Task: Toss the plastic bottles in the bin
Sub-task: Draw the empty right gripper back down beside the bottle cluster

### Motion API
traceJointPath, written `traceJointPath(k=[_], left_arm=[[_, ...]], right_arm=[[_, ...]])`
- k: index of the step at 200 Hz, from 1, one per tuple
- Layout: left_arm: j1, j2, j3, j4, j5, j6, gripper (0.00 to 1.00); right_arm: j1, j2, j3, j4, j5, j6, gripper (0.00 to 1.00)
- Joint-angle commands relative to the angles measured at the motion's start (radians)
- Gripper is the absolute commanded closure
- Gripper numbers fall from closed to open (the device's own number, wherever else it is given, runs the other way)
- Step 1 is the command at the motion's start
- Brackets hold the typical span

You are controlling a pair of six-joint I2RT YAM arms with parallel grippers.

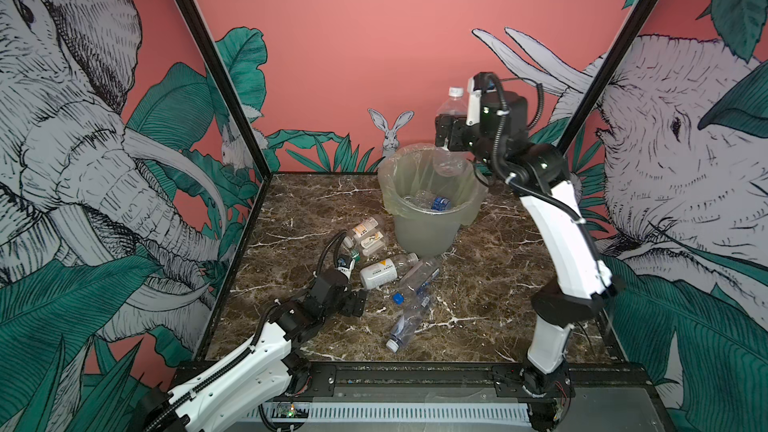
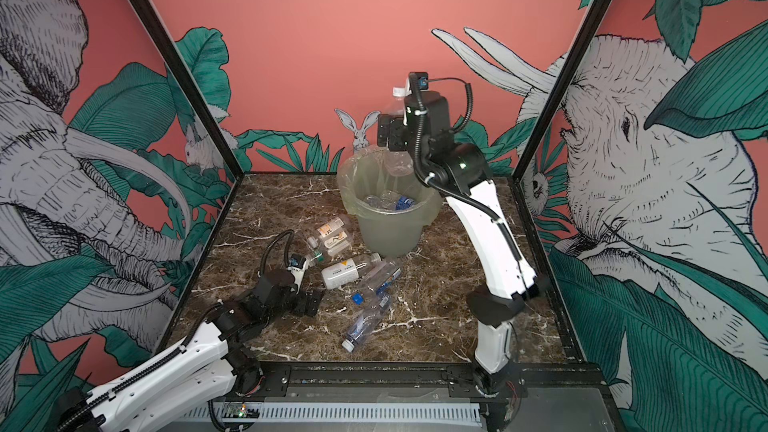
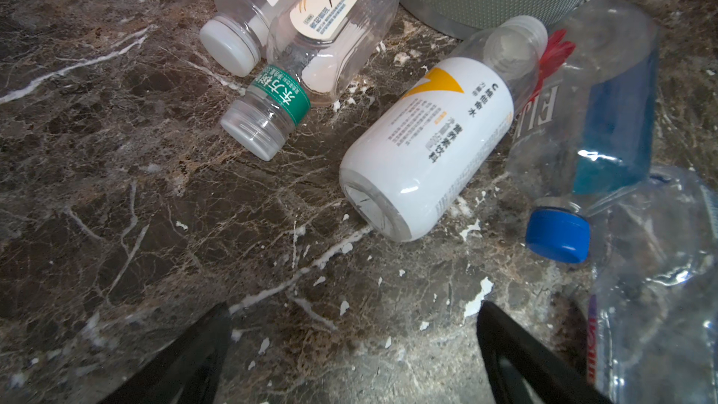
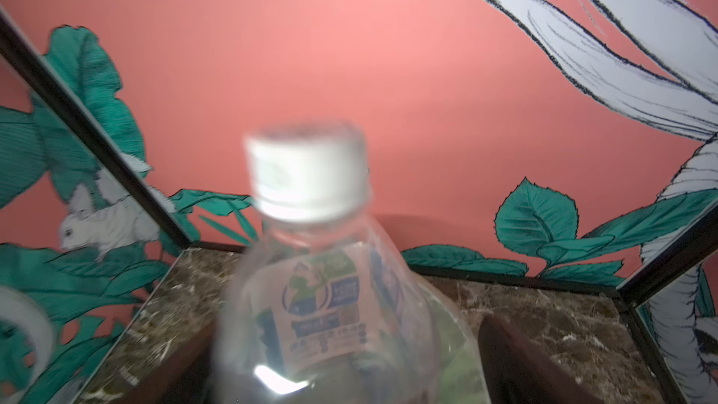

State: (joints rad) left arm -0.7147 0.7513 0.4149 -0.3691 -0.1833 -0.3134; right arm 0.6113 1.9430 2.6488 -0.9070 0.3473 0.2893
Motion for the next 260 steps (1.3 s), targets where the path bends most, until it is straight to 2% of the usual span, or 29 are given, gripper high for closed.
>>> traceJointPath(k=[1, 14, 47, 113, 148, 172, 197, 231, 260], left_arm=[[-0.002, -0.011, -0.008, 0.006, -0.002, 0.006, 0.0], [-0.002, -0.023, -0.01, 0.002, -0.006, 0.004, 0.0], [-0.002, -0.062, -0.024, 0.002, -0.012, 0.003, 0.0], [-0.002, -0.04, -0.02, 0.016, 0.014, 0.01, 0.0], [-0.002, -0.037, -0.019, 0.017, 0.021, 0.013, 0.0], [-0.002, -0.037, -0.02, 0.019, 0.026, 0.016, 0.01], [-0.002, -0.031, -0.018, 0.024, 0.042, 0.021, 0.01], [-0.002, -0.001, 0.006, 0.005, 0.069, 0.004, 0.01], [-0.002, 0.025, 0.043, -0.009, 0.097, -0.003, 0.01]], right_arm=[[-0.019, 0.012, 0.155, -0.158, 0.045, -0.018, 0.01], [-0.019, -0.049, 0.07, -0.092, 0.025, -0.035, 0.01], [-0.019, -0.295, -0.333, 0.095, -0.035, -0.026, 0.01], [-0.019, -0.672, -0.927, 0.248, -0.054, 0.002, 0.01], [-0.018, -0.836, -1.222, 0.295, -0.061, 0.057, 0.01], [-0.02, -0.954, -1.49, 0.391, -0.099, 0.113, 0.01], [-0.021, -1.031, -1.66, 0.382, -0.102, 0.162, 0.01], [-0.019, -1.051, -1.787, 0.259, -0.105, 0.212, 0.01], [-0.02, -1.094, -1.916, 0.229, -0.11, 0.25, 0.01]])
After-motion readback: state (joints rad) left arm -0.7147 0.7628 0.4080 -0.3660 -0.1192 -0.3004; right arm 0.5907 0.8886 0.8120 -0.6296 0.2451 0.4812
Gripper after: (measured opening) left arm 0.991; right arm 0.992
